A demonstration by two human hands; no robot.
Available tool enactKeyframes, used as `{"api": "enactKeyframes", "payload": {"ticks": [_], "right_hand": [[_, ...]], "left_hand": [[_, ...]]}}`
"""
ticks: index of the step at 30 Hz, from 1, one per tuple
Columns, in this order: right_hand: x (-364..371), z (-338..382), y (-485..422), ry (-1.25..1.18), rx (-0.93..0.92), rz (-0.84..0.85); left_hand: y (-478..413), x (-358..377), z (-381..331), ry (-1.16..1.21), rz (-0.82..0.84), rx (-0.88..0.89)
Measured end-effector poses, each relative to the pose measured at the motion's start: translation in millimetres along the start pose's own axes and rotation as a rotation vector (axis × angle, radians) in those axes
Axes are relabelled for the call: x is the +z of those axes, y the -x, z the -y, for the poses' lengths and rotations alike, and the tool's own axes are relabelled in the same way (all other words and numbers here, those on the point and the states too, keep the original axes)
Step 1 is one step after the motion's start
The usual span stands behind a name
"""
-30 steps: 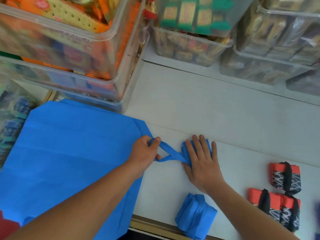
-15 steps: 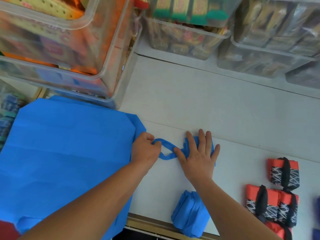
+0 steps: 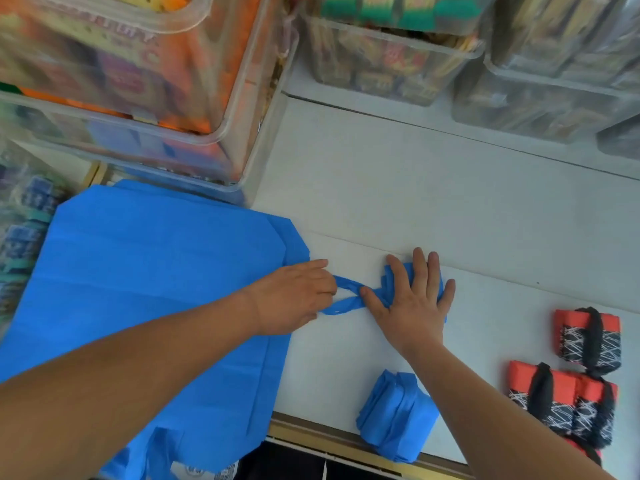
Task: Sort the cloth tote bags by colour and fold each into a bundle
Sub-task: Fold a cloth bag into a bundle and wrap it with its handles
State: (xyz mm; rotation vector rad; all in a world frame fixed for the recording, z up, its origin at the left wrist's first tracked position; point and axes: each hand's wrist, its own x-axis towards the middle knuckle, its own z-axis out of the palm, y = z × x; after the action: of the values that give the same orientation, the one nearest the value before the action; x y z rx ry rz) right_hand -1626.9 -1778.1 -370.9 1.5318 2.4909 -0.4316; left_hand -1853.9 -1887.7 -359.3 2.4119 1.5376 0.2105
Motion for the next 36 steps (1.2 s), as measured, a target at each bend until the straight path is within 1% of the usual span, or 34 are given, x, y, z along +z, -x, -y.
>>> {"api": "enactKeyframes", "payload": {"ticks": [2,4,5,7,9,11,13,15,16,18,20,23,27,30,32,34,35,36], "right_hand": [[-5.0,1.0,1.7,-0.025,0.004,0.063],[-10.7,1.5,0.9,-0.050,0.006,0.107],[-13.3,1.4,0.3,-0.060,0.003,0.130],[-16.9,1.0,0.8,-0.091,-0.003,0.166],[-20.1,0.5,1.0,-0.148,0.000,0.169],[-22.6,-0.4,0.8,-0.195,-0.005,0.164],[-23.9,-0.6,1.5,-0.193,-0.015,0.168],[-23.6,0.8,1.5,-0.143,-0.019,0.169],[-22.7,1.8,1.7,-0.116,-0.016,0.165],[-20.1,4.1,2.5,-0.073,-0.008,0.146],[-15.8,4.7,3.7,-0.042,-0.009,0.109],[-5.8,2.9,3.3,-0.027,-0.015,0.020],[6.8,-1.3,3.3,0.005,-0.047,-0.071],[3.0,-1.2,3.7,0.002,-0.049,-0.037],[-7.4,-2.0,2.0,-0.054,-0.050,0.065],[-15.0,-7.8,0.2,-0.181,-0.081,0.146],[-18.7,-13.0,0.6,-0.252,-0.111,0.125],[-21.8,-18.6,1.3,-0.321,-0.132,0.059]], "left_hand": [[1.5,-3.9,-3.9,0.072,-0.015,0.065],[2.1,-12.3,-12.1,0.182,-0.029,0.016],[1.7,-17.9,-17.0,0.276,-0.032,-0.083],[-1.5,-27.3,-25.6,0.547,-0.087,-0.402],[-11.5,-28.2,-31.5,0.820,-0.185,-0.693],[-26.0,-24.0,-38.9,1.059,-0.285,-0.913],[-40.3,-16.8,-45.2,1.164,-0.324,-1.117],[-52.1,-11.1,-50.7,1.149,-0.304,-1.302],[-56.0,-7.9,-53.0,1.104,-0.296,-1.362],[-58.7,-1.1,-55.8,0.984,-0.290,-1.400],[-56.4,3.2,-57.0,0.914,-0.288,-1.386],[-52.2,2.4,-58.3,0.968,-0.260,-1.344],[-54.0,1.4,-59.7,0.965,-0.123,-1.263],[-59.2,1.8,-54.5,0.876,-0.039,-1.271],[-63.4,0.0,-51.1,0.789,-0.015,-1.288],[-66.4,-5.1,-51.7,0.743,0.023,-1.293],[-68.0,-6.4,-52.7,0.723,0.043,-1.283],[-69.6,-6.1,-53.5,0.701,0.055,-1.271]]}}
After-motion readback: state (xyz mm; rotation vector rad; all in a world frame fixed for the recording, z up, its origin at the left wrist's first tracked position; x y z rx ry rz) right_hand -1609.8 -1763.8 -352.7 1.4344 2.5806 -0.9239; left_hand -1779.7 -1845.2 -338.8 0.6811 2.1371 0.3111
